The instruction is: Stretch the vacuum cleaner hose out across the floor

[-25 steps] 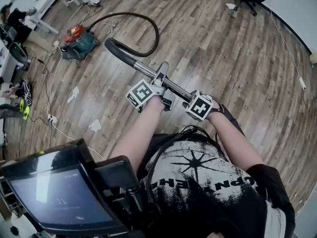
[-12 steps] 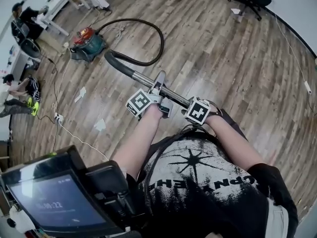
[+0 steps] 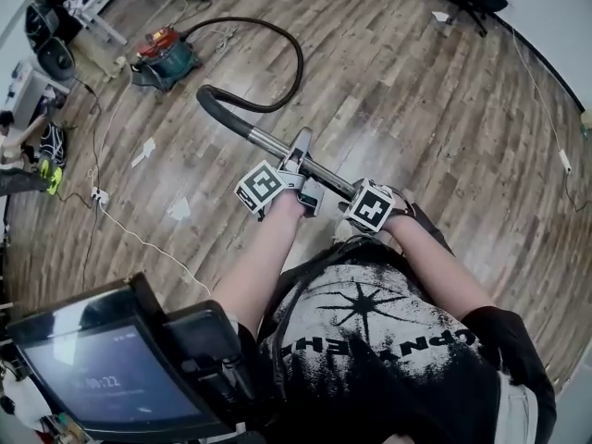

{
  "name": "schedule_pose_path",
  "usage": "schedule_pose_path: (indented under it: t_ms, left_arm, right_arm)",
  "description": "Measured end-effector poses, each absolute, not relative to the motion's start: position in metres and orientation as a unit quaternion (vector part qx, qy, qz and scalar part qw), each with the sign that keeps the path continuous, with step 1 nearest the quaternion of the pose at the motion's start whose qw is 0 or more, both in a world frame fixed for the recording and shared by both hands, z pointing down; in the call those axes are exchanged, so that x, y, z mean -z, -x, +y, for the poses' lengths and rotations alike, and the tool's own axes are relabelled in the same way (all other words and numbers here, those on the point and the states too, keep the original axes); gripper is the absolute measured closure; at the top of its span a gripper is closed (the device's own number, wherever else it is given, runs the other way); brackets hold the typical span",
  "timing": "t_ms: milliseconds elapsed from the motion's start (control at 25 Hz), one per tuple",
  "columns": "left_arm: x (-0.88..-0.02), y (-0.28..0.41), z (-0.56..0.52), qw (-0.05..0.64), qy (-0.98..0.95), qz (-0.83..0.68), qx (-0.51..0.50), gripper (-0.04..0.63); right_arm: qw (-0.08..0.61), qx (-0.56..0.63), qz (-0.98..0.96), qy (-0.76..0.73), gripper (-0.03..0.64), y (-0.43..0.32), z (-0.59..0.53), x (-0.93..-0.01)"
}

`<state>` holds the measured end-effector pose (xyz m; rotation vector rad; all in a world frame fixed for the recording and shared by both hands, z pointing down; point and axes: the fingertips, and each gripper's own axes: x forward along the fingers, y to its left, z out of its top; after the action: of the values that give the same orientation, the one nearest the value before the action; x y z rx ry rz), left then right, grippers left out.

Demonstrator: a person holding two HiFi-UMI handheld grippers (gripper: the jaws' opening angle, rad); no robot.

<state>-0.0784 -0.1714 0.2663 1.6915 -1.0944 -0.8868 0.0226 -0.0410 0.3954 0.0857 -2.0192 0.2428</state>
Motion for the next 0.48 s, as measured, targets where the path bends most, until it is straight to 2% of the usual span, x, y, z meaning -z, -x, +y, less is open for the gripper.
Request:
schedule_pose_path:
  t_ms: [160, 480]
  left_arm:
    - [-0.277, 0.074, -0.140, 0.468, -0.681, -0.434, 0.359, 0.552]
    - [-0.297, 0.018, -0.083, 0.492, -0.683, -0.392, 0.370, 0.552]
  right_arm:
    - [0.537, -0.100, -0.836, -0.048, 0.541, -0.029, -0.010, -0.403]
    - [0.569, -0.111, -0.810, -0.084, 0.541, -0.088, 0.053, -0.418]
